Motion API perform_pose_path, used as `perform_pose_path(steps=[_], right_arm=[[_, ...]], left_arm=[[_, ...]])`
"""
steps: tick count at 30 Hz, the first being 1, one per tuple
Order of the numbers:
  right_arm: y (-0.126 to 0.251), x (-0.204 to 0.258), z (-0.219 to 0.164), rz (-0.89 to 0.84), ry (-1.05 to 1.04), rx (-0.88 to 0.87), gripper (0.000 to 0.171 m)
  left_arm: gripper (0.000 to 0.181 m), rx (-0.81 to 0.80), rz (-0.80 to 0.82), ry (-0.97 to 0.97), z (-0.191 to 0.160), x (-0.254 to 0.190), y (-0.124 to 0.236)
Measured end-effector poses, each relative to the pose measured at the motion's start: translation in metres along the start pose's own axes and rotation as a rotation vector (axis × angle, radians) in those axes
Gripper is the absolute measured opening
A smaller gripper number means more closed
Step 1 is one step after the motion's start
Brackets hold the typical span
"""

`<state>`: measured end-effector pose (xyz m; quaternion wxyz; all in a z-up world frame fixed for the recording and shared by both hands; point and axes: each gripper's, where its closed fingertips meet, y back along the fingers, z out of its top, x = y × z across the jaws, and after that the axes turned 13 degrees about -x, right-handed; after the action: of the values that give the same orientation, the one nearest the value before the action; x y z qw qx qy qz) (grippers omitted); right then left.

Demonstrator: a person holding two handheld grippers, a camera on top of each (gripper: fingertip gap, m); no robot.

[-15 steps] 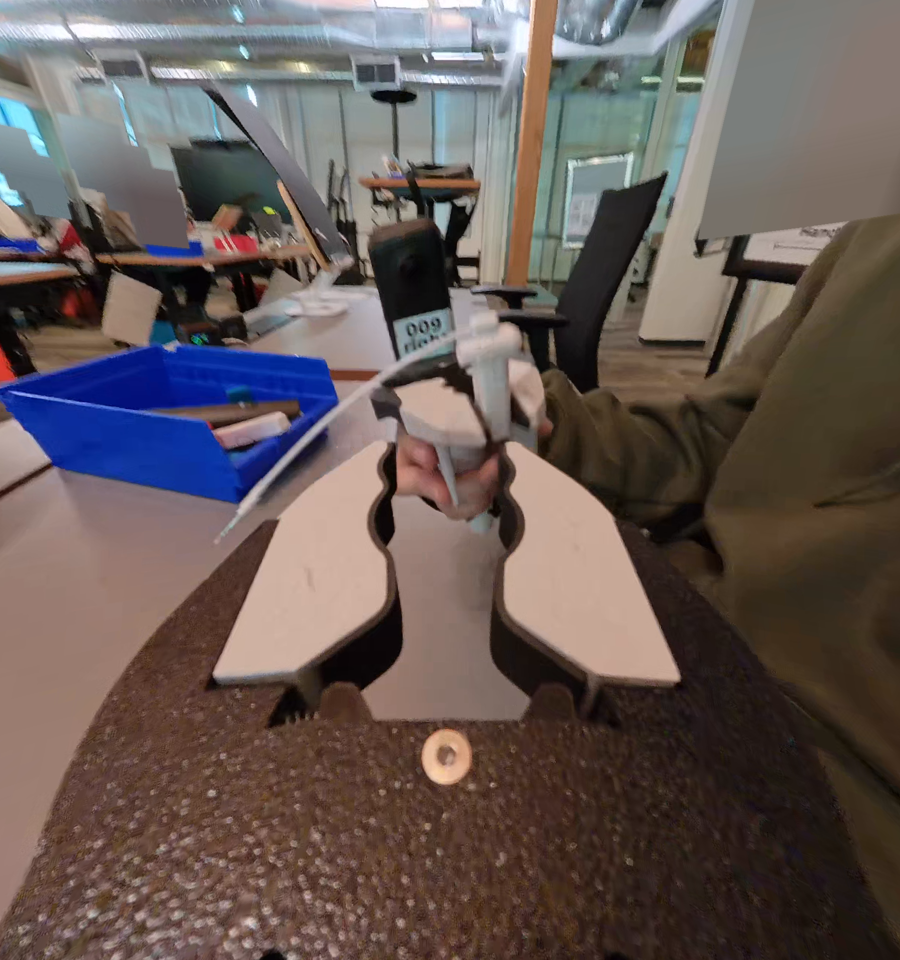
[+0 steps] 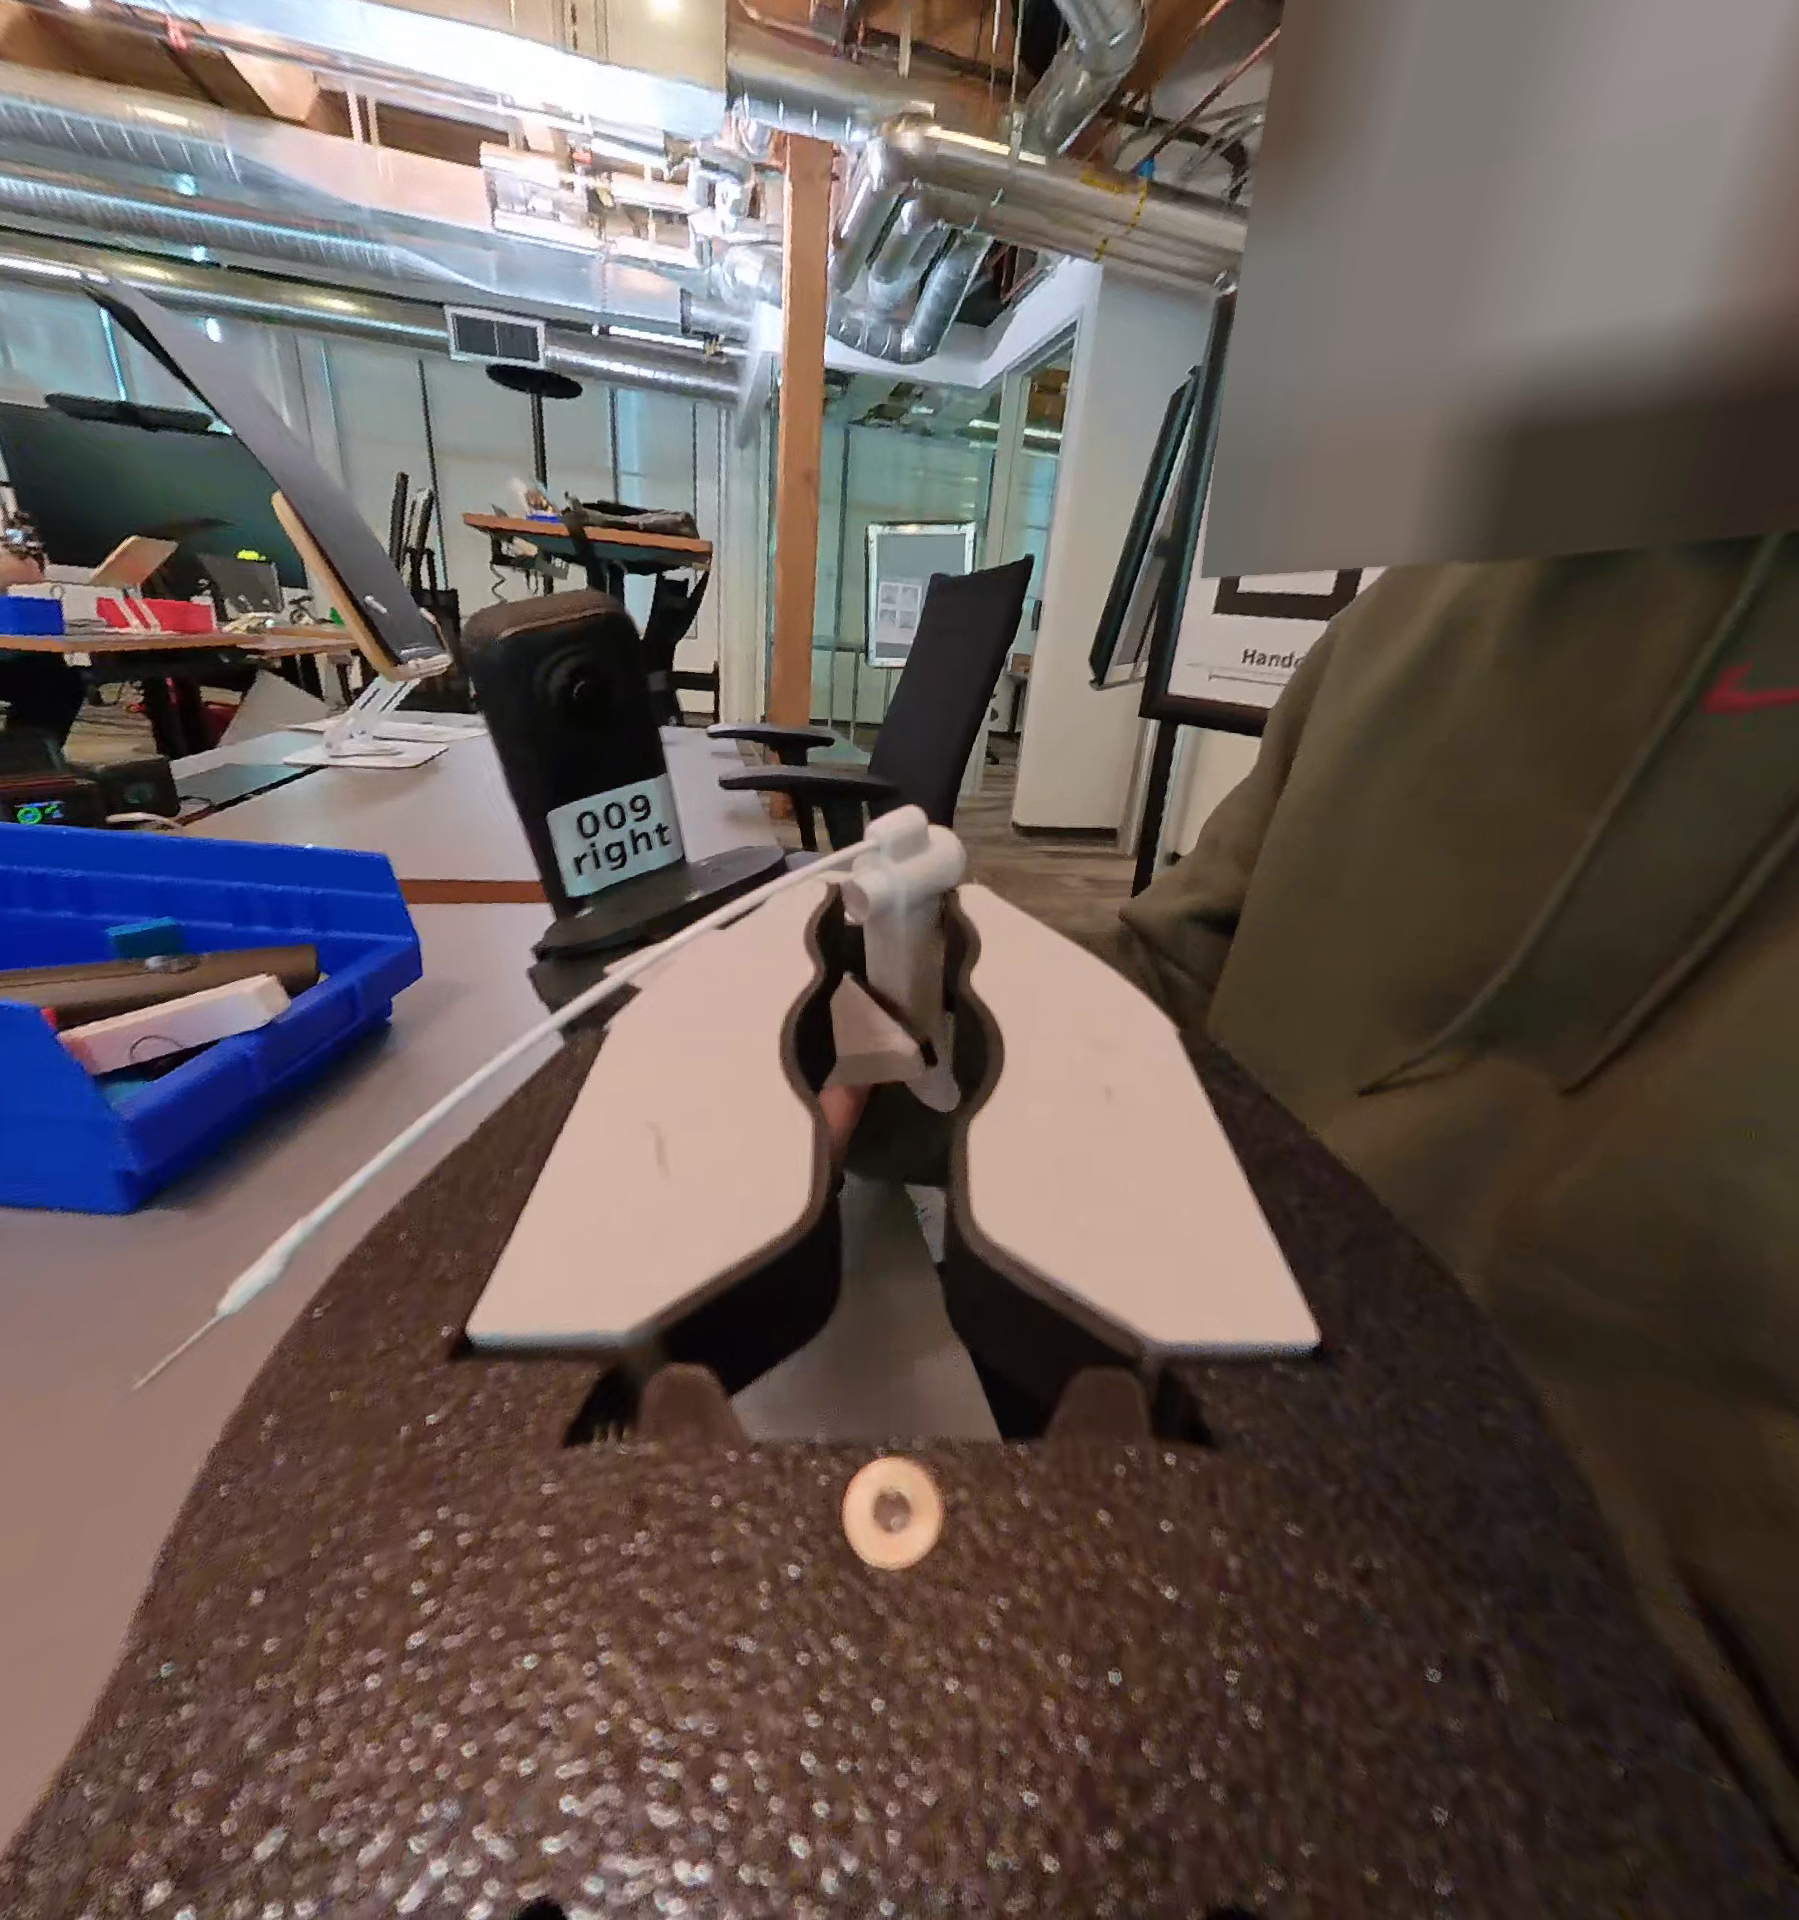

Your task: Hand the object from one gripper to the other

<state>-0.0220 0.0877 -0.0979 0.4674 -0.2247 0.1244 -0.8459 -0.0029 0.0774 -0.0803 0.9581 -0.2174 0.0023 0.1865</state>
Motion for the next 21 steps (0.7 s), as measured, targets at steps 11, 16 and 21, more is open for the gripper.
perform_pose_path(steps=[11, 16, 21], right_arm=[[0.031, -0.077, 0.038, -0.677, 0.914, 0.152, 0.035], [0.029, -0.085, 0.043, -0.862, 1.109, 0.219, 0.026], [0.035, -0.088, 0.046, -0.999, 1.191, 0.249, 0.014]], left_arm=[[0.016, -0.072, 0.664, 0.006, 0.021, 0.079, 0.025], [0.016, -0.102, 0.862, -0.093, 0.023, 0.087, 0.028], [0.016, -0.152, 0.94, -0.11, 0.026, 0.086, 0.029]])
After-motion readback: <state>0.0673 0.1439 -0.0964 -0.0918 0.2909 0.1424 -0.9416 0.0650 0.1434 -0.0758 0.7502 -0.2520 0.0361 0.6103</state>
